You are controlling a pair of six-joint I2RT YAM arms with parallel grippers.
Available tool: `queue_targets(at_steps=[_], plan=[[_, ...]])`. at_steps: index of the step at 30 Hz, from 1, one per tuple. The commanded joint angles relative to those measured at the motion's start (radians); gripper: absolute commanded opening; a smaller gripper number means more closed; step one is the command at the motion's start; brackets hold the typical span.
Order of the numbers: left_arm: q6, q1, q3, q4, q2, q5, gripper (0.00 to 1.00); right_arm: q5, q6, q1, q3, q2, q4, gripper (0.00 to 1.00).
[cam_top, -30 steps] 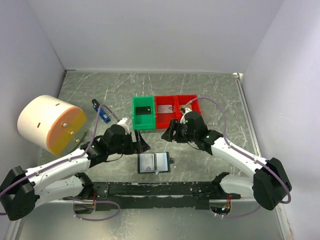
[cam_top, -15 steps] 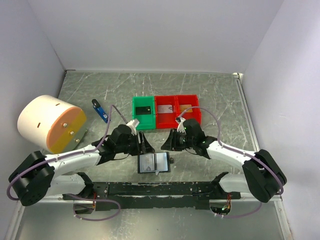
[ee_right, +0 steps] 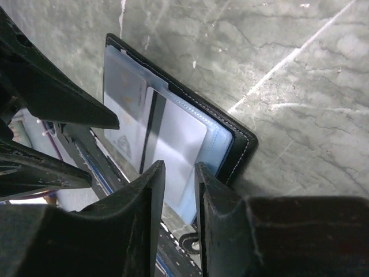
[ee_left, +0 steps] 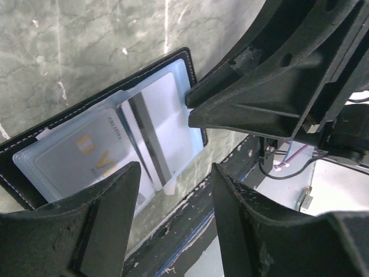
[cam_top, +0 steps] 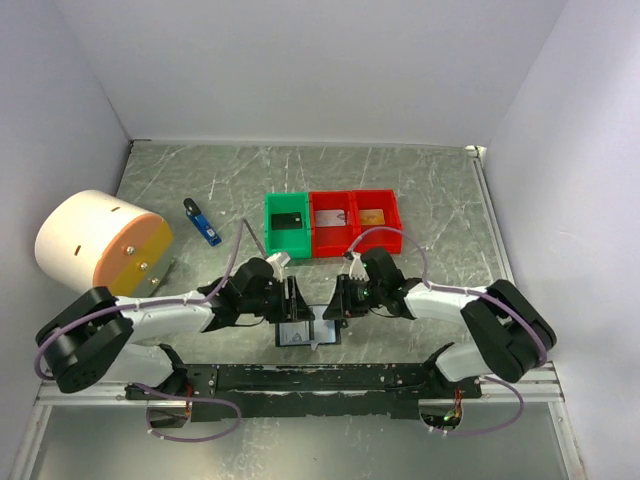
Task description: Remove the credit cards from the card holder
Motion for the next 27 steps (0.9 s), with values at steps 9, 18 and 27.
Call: queue_targets(at_steps=[9, 18, 27], plan=[[-0.023, -0.015, 0.009, 0.180, 0.183, 0.015, 0.54, 0.075, -0.092, 0.000, -0.007, 0.099, -0.059, 0.28], [-0.069, -0.016, -0.040, 0.254, 0.186, 0.004, 0.42, 0.102, -0.114, 0.000, -0.009, 0.102, -0.098, 0.28], [-0.102, -0.024, -0.071, 0.293, 0.153, -0.009, 0.25, 0.123, -0.108, 0.000, -0.009, 0.066, -0.118, 0.28]])
